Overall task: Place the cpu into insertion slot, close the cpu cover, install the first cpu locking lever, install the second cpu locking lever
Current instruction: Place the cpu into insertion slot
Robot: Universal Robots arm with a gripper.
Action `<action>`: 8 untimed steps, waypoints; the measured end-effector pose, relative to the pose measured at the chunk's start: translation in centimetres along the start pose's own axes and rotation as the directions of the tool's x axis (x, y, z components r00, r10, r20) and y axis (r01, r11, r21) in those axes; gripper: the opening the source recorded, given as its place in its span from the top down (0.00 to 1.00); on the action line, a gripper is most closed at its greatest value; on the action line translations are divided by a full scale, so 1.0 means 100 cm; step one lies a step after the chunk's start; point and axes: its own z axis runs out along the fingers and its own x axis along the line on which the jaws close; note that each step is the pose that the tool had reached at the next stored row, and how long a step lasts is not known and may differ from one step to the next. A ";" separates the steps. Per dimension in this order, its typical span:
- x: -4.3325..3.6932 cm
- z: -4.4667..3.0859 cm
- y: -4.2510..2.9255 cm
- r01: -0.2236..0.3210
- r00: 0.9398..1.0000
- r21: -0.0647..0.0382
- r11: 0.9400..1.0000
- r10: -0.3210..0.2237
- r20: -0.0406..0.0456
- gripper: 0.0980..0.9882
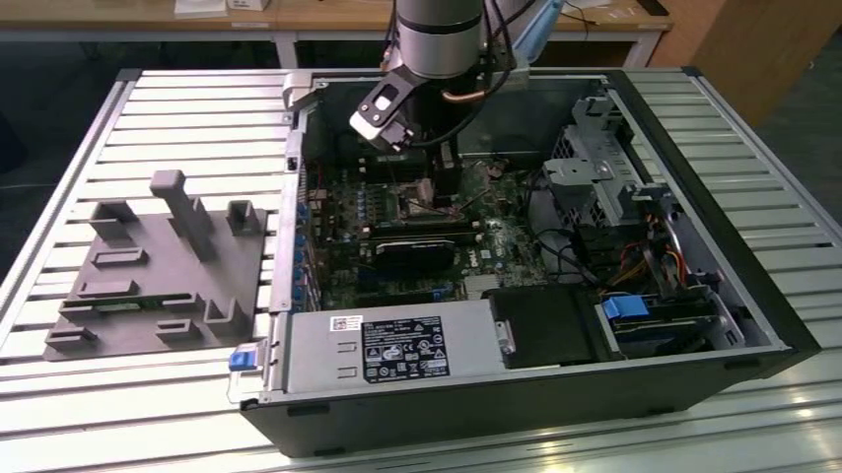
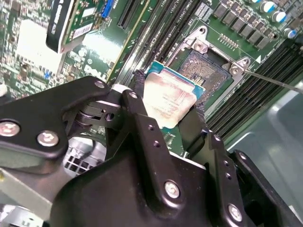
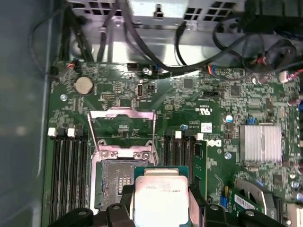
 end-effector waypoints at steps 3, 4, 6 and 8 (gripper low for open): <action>0.0014 0.0009 -0.0002 -0.018 1.000 0.001 1.000 0.018 0.001 0.51; 0.0025 0.0012 -0.0002 -0.020 1.000 0.001 1.000 0.020 0.001 0.51; 0.0047 0.0017 -0.0003 -0.022 1.000 0.001 1.000 0.022 0.002 0.51; 0.0069 0.0025 -0.0005 -0.022 1.000 0.001 1.000 0.022 0.002 0.51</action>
